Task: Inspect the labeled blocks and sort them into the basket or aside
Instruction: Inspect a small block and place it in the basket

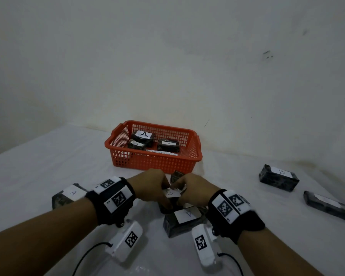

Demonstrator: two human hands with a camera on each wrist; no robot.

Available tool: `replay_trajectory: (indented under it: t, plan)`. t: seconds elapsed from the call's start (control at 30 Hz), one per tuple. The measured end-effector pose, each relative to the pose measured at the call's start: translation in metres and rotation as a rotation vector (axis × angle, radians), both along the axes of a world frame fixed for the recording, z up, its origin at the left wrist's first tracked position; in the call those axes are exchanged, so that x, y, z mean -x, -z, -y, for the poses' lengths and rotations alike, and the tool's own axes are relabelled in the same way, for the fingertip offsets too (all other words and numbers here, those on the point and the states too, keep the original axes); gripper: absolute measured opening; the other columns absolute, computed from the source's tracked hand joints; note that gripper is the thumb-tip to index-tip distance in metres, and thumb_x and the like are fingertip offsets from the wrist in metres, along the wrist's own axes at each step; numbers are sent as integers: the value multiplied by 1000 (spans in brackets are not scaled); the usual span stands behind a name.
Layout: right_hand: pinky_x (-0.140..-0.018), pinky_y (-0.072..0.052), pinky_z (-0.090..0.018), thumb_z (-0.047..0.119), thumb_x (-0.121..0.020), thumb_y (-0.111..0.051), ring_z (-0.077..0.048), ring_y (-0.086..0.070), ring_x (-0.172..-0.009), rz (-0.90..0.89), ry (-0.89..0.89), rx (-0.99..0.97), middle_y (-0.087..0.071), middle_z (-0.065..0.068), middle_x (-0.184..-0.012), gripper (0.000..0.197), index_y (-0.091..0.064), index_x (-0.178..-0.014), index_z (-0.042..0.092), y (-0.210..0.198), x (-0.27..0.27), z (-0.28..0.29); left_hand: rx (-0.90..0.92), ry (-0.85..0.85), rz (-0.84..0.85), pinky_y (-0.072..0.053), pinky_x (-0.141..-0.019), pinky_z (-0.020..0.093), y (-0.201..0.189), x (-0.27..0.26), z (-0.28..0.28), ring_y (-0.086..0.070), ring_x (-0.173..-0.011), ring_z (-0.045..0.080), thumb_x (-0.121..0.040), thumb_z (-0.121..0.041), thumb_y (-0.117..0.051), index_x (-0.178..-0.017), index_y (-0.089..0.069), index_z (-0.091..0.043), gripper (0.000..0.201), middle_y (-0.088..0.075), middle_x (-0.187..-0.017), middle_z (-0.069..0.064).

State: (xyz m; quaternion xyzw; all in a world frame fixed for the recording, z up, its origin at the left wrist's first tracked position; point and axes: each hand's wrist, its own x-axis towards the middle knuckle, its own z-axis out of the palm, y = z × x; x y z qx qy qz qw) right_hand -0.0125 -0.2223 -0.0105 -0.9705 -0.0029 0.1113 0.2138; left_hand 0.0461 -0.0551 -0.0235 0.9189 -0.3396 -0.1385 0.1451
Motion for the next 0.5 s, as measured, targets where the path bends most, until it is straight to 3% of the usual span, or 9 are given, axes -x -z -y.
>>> replay_trajectory:
  t: [0.1, 0.2, 0.3, 0.4, 0.5]
  plan:
    - [-74, -47, -17, 15, -79, -85, -9, -65, -93, 11, -9, -55, -73, 2, -126, 57, -70, -134, 20, 3, -4, 2, 88, -11, -37, -62, -80, 40, -2, -4, -6, -73, -82, 17, -74, -44, -82, -104, -80, -20, 38, -79, -92, -3]
    - [-72, -45, -11, 20, -79, -87, -5, -64, -89, 64, -18, -143, -73, 6, -117, 54, -71, -130, 19, 5, -6, 4, 191, -14, -50, -61, -81, 33, -3, -9, -15, -71, -82, 8, -73, -42, -82, -105, -80, -26, 36, -78, -92, -11]
    - [-94, -52, -21, 23, -81, -86, -9, -68, -103, 125, -15, -279, -74, 6, -118, 49, -72, -128, 19, 4, -5, 5, 293, -28, -89, -60, -85, 33, -6, -14, -24, -71, -88, 10, -76, -40, -81, -108, -79, -27, 34, -77, -96, -11]
    - [-96, -55, -27, 21, -86, -82, -12, -71, -102, 163, 4, -477, -77, 3, -109, 34, -75, -119, 17, 0, -4, 5, 454, -34, -160, -59, -91, 35, -11, -20, -33, -71, -96, 16, -84, -36, -77, -109, -77, -27, 26, -77, -101, -5]
    - [-100, -58, -46, 25, -87, -83, -32, -73, -107, 241, 58, -645, -78, -11, -109, 26, -77, -111, 18, -7, -3, 2, 673, -48, -333, -58, -92, 28, -14, -20, -39, -71, -103, 11, -94, -26, -68, -116, -75, -22, 24, -76, -111, -4]
